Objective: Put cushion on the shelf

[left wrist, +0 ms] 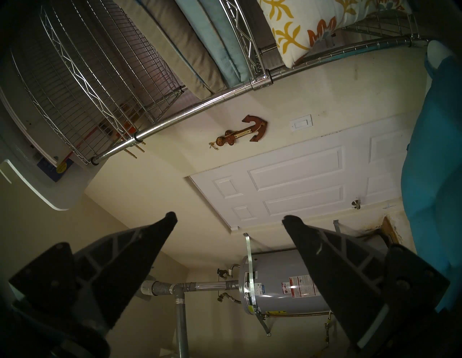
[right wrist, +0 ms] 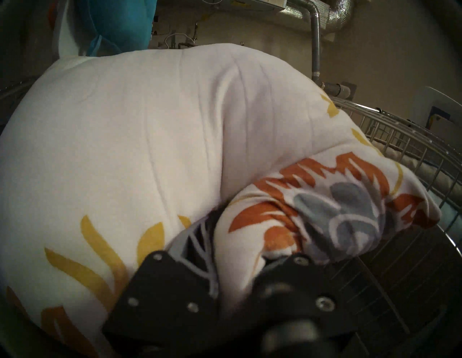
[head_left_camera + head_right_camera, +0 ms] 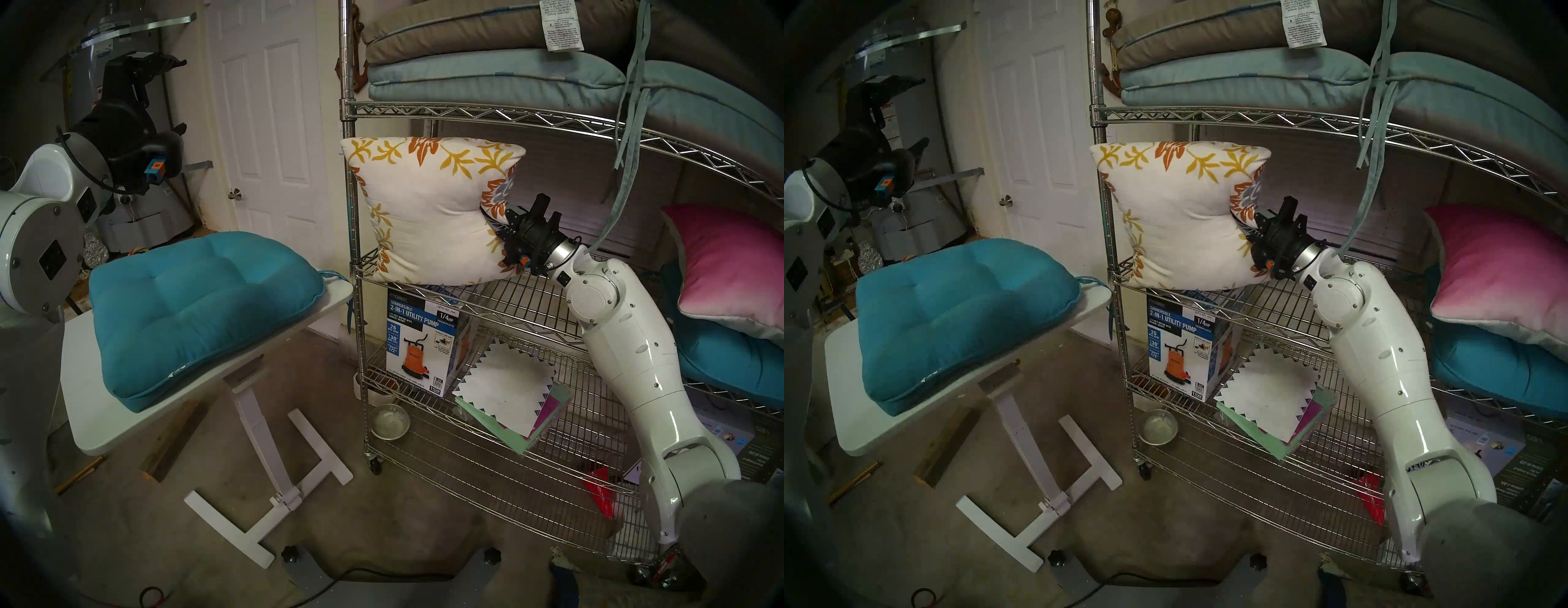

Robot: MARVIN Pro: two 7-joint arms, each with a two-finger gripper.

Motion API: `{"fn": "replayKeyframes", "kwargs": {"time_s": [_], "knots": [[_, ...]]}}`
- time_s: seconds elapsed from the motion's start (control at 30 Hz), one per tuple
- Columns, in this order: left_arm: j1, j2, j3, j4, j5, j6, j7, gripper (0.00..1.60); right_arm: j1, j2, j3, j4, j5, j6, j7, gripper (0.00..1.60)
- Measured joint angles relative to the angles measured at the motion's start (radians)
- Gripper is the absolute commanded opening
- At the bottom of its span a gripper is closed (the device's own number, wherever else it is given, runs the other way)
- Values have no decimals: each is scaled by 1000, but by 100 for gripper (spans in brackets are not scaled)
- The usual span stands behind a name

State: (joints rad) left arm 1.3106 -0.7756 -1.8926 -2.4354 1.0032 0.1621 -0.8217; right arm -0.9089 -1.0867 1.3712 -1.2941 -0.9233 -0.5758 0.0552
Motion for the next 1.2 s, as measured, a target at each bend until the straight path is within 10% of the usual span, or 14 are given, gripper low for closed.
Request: {"fn": "replayKeyframes", "kwargs": {"time_s": [0.7, 0.73, 0.77, 1.2], "knots": [[0, 0, -1, 0, 0, 0, 0, 160, 43, 21, 27, 182, -64, -51, -72, 0], [0, 0, -1, 0, 0, 0, 0, 160, 46, 21, 26, 189, -67, -54, -76, 35], [0, 0, -1, 0, 0, 0, 0, 160, 49, 21, 26, 194, -71, -56, -79, 152], [0, 0, -1, 0, 0, 0, 0, 160, 8, -1, 40, 128, -74, -54, -139, 160]]}}
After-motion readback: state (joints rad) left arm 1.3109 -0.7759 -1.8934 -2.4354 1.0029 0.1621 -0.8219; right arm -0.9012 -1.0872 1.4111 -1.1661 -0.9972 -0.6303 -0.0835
